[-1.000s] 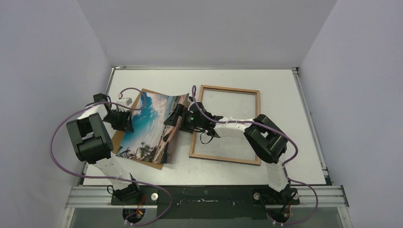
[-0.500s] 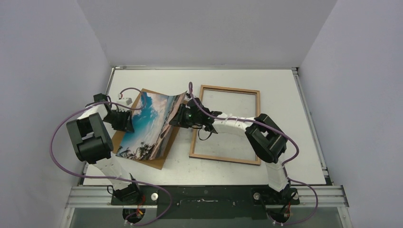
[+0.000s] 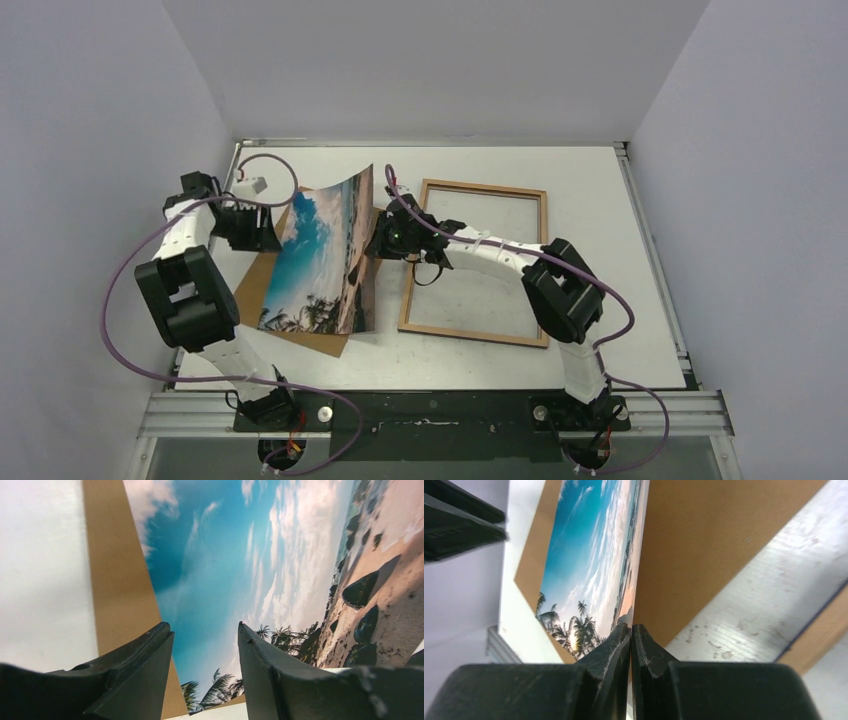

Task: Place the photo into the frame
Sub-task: Pick up the photo at the center of the board, then turn over the photo from the photo frame.

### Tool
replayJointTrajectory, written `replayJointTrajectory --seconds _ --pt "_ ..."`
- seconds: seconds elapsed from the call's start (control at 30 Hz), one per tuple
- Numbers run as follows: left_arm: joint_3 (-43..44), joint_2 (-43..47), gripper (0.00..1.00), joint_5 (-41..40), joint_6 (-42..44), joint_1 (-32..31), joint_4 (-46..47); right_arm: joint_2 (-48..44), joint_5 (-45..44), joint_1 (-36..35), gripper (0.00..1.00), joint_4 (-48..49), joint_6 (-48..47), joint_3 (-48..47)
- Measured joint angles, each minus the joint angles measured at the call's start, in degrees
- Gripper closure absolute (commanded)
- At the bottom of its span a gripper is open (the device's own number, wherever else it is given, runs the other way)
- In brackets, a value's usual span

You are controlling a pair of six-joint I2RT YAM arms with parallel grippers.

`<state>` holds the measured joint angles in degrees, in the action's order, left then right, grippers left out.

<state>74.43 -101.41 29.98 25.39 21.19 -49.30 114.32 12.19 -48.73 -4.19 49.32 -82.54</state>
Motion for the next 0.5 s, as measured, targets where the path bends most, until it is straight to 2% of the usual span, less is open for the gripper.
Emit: replayJointTrajectory --seconds 0.23,0.37,0.5 --pt "12.52 0.92 0.47 4.28 -4.33 0.00 -3.96 -3.61 -4.48 1.97 0.95 -12.35 -9.90 -7.02" --pt "13.64 2.62 0.48 5.07 -6.51 -0.02 -3.98 -11.19 -6.88 4.33 0.95 -21.07 -14.91 -9.64" --pt "13.57 3.04 0.50 5.38 -8.02 -0.13 -3.85 -18.53 -12.94 5.92 0.95 -30.49 -19.45 -16.94"
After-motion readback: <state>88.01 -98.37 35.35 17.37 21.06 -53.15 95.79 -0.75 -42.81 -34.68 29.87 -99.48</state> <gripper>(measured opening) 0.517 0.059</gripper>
